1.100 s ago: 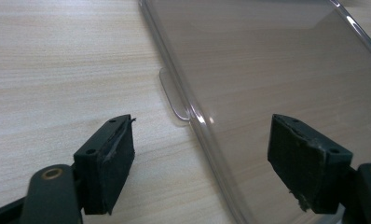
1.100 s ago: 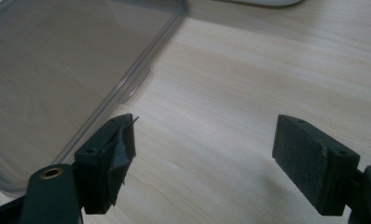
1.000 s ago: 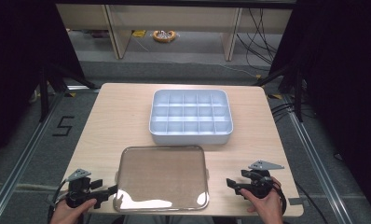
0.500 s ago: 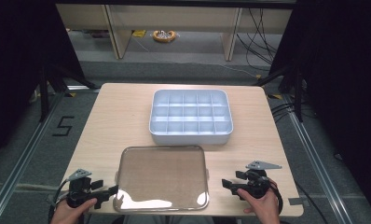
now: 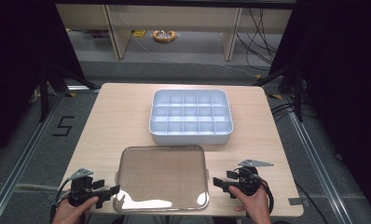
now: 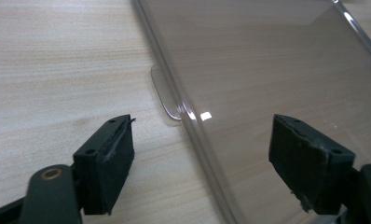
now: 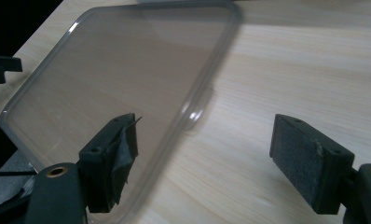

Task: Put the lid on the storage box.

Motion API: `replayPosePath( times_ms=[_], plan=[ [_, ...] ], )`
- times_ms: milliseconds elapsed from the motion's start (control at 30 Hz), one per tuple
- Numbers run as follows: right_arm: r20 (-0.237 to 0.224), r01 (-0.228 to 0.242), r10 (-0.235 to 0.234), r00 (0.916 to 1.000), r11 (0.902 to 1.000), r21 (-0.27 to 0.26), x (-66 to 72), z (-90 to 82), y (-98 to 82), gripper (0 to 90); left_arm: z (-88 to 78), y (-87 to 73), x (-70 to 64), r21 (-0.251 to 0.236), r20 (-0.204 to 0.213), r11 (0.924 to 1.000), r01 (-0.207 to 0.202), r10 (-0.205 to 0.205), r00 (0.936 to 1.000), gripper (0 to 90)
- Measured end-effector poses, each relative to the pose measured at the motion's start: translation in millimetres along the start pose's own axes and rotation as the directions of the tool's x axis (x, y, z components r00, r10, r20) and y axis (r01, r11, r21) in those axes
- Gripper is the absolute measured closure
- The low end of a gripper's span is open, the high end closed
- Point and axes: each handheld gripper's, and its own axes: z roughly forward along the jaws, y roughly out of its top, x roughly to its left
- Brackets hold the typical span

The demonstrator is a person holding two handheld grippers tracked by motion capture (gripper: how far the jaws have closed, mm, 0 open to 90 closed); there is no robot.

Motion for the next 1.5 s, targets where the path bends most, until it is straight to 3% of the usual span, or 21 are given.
replayPosePath(
  times_ms=[33, 67, 133, 167, 233, 267, 300, 433, 533, 667, 733, 800, 900, 933, 1000, 1033, 1100, 1200, 1267, 1433, 1500],
  plan=[
    [-0.018, -0.006, 0.006, 0.9998, 1.0000, -0.001, 2.2, 3.5, 0.7, 24.6, 0.0, 0.1, 1.7, 0.016, -0.004, 0.9996, -0.022, 0.022, 0.9997, 24.5],
    [-0.005, -0.007, 0.007, 1.0000, 0.9999, 0.008, 4.1, 6.5, 1.9, 24.7, 2.4, -0.1, -0.7, -0.014, -0.001, 0.9998, 0.010, -0.010, 1.0000, 26.5],
    [-0.023, 0.004, -0.003, 0.9997, 0.9999, 0.016, 6.7, 11.4, 3.6, 24.7, 2.4, 1.2, -1.8, -0.021, -0.015, 0.9998, -0.001, 0.001, 0.9999, 30.0],
    [-0.013, 0.005, -0.005, 0.9999, 0.9997, 0.024, 9.0, 15.0, 4.7, 24.7, 1.4, 1.7, 0.0, 0.004, -0.023, 0.9994, -0.035, 0.035, 0.9991, 30.8],
    [-0.010, 0.009, -0.008, 0.9999, 0.9992, 0.038, 10.8, 20.6, 5.9, 24.7, 4.3, 1.6, -1.1, -0.001, -0.031, 0.9998, -0.022, 0.022, 0.9993, 32.2],
    [-0.039, -0.024, 0.026, 0.9989, 0.9986, 0.048, 14.6, 22.1, 5.7, 24.7, 4.4, 2.2, -0.2, 0.019, -0.033, 0.9994, -0.030, 0.031, 0.9990, 33.1],
    [-0.030, 0.023, -0.021, 0.9993, 0.9986, 0.049, 12.0, 23.8, 6.8, 24.7, 5.2, 3.0, 0.1, 0.020, -0.035, 0.9995, -0.025, 0.026, 0.9990, 33.5],
    [-0.031, 0.006, -0.004, 0.9995, 0.9987, 0.051, 13.8, 29.1, 9.1, 25.1, 8.4, 7.4, 2.4, 0.017, -0.067, 0.9989, -0.044, 0.045, 0.9967, 38.2],
    [-0.030, 0.029, -0.027, 0.9992, 0.9978, 0.059, 12.2, 29.4, 10.3, 25.1, 13.6, 11.4, 6.8, 0.006, -0.051, 0.9999, -0.016, 0.016, 0.9986, 44.0],
    [-0.037, 0.025, -0.023, 0.9991, 0.9981, 0.057, 10.9, 30.4, 12.2, 25.5, 19.8, 17.3, 8.6, 0.023, -0.054, 0.9992, -0.033, 0.034, 0.9979, 49.0],
    [-0.011, 0.000, 0.000, 0.9999, 0.9988, 0.049, 11.0, 32.8, 12.9, 25.4, 23.9, 18.7, 8.7, 0.037, -0.041, 0.9989, -0.027, 0.029, 0.9987, 50.5],
    [-0.042, 0.004, -0.002, 0.9991, 0.9985, 0.054, 10.1, 33.2, 13.5, 26.1, 25.9, 20.0, 7.6, 0.034, -0.038, 0.9991, -0.024, 0.025, 0.9990, 51.9],
    [-0.037, -0.014, 0.016, 0.9992, 0.9987, 0.050, 10.0, 35.3, 14.2, 26.5, 28.5, 18.9, 5.4, 0.015, -0.034, 0.9999, -0.007, 0.008, 0.9994, 54.0],
    [-0.038, -0.015, 0.017, 0.9992, 0.9989, 0.044, 9.4, 35.7, 14.4, 27.5, 26.3, 18.9, 6.3, 0.039, -0.027, 0.9985, -0.038, 0.039, 0.9989, 54.4],
    [-0.012, -0.030, 0.031, 0.9995, 0.9986, 0.043, 9.0, 36.1, 15.2, 27.7, 27.0, 18.2, 5.2, 0.033, -0.027, 0.9988, -0.036, 0.037, 0.9990, 55.9],
    [-0.033, -0.032, 0.033, 0.9989, 0.9987, 0.040, 8.2, 36.6, 15.1, 27.8, 28.3, 17.7, 4.2, 0.018, -0.032, 0.9996, -0.024, 0.024, 0.9992, 57.0],
    [-0.010, -0.047, 0.048, 0.9988, 0.9980, 0.041, 7.8, 38.8, 15.5, 28.7, 27.9, 17.4, 3.6, 0.031, -0.019, 0.9986, -0.043, 0.044, 0.9989, 58.6],
    [-0.041, -0.076, 0.078, 0.9962, 0.9963, 0.040, 7.7, 42.2, 15.4, 30.0, 28.1, 17.2, 1.9, 0.037, -0.019, 0.9976, -0.058, 0.059, 0.9981, 58.7],
    [-0.031, -0.091, 0.092, 0.9953, 0.9951, 0.041, 7.5, 45.5, 15.0, 30.9, 29.5, 16.6, 0.6, 0.023, -0.026, 0.9988, -0.043, 0.044, 0.9987, 58.9],
    [-0.011, -0.165, 0.165, 0.9862, 0.9862, 0.010, 8.9, 49.3, 11.8, 29.9, 27.3, 16.9, 1.4, 0.054, -0.025, 0.9930, -0.105, 0.107, 0.9940, 59.0],
    [-0.029, -0.221, 0.220, 0.9750, 0.9752, -0.012, 8.2, 49.0, 9.0, 30.2, 25.9, 16.9, 0.9, 0.064, -0.033, 0.9921, -0.108, 0.111, 0.9933, 58.9]
  ],
)
